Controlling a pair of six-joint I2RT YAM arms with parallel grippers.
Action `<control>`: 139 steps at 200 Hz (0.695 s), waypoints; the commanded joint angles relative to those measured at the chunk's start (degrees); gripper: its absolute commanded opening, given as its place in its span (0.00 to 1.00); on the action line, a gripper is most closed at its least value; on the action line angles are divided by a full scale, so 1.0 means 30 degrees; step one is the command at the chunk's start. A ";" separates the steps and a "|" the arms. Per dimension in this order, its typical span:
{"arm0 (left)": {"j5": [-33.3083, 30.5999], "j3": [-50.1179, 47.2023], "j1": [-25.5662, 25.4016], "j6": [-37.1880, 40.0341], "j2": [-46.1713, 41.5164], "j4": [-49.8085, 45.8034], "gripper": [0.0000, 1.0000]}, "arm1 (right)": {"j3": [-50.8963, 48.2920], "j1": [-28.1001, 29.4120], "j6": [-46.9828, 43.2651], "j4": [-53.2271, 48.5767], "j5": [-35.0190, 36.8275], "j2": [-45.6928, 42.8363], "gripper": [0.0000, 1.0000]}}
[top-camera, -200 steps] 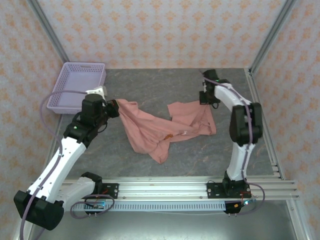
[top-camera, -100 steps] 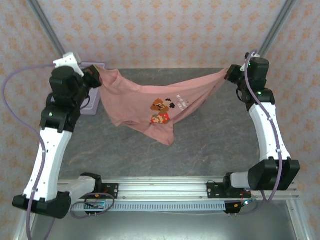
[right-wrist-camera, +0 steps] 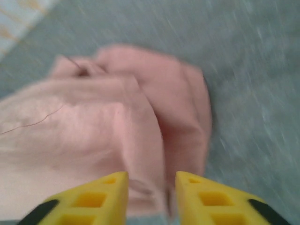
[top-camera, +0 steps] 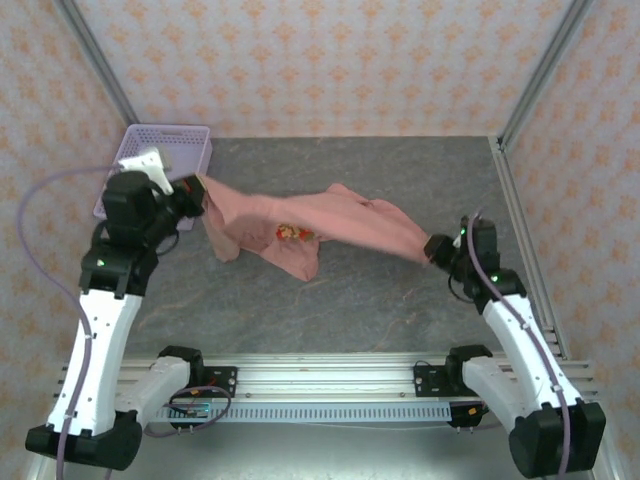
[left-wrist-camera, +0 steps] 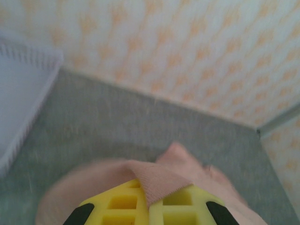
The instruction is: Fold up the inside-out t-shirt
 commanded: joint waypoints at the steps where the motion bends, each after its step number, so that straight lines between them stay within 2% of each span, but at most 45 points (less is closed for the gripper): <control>1: 0.2452 -0.3039 0.0158 -0.0990 0.0187 0.0106 0.00 | 0.0335 0.1085 -0.0533 0.0432 0.2627 0.0712 0.42; 28: 0.2793 -0.5192 0.0144 -0.1360 -0.0122 0.0464 0.00 | 0.2417 0.2267 -0.1860 0.1624 0.1903 0.4768 0.46; 67: 0.2154 -0.5857 0.0144 -0.1068 -0.0198 0.0462 0.00 | 0.5733 0.3569 -0.3784 0.1602 0.0898 1.1092 0.48; 107: 0.1934 -0.5582 0.0144 -0.0624 0.0049 0.0340 0.00 | 0.7779 0.3077 -0.4599 0.1309 0.0397 1.5236 0.50; 139: 0.2027 -0.5394 0.0144 -0.0476 0.0271 0.0411 0.00 | 0.8170 0.1796 -0.4567 0.1386 -0.1206 1.6555 0.50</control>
